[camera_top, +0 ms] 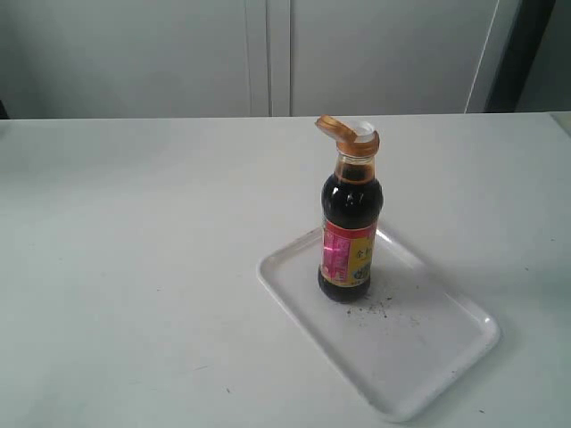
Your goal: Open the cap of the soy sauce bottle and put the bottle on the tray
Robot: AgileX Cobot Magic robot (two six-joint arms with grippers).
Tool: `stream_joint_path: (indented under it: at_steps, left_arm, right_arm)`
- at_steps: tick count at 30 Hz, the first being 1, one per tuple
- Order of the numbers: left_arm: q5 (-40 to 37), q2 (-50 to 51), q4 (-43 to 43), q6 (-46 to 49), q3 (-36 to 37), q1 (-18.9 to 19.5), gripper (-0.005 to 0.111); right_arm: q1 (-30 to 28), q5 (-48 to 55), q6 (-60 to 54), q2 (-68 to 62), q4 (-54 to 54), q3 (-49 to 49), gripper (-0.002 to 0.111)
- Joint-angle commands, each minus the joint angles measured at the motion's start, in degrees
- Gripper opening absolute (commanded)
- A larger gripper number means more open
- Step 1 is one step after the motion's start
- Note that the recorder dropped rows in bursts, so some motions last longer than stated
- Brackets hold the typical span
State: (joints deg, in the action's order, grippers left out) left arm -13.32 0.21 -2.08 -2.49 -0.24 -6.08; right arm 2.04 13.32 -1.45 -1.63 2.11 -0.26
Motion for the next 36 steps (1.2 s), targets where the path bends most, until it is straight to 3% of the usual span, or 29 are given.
stream_joint_path:
  at_steps: [1, 8, 36]
  left_arm:
    - [0.1, -0.2, -0.6, -0.3, 0.2, 0.3, 0.0]
    - [0.1, -0.2, -0.6, -0.3, 0.2, 0.3, 0.0]
    - [0.1, -0.2, -0.6, -0.3, 0.2, 0.3, 0.0]
  right_arm:
    - [0.2, -0.4, 0.5, 0.3, -1.7, 0.3, 0.0]
    - [0.2, 4.7, 0.6, 0.3, -3.6, 0.3, 0.0]
    - [0.2, 4.5, 0.6, 0.3, -3.6, 0.3, 0.0]
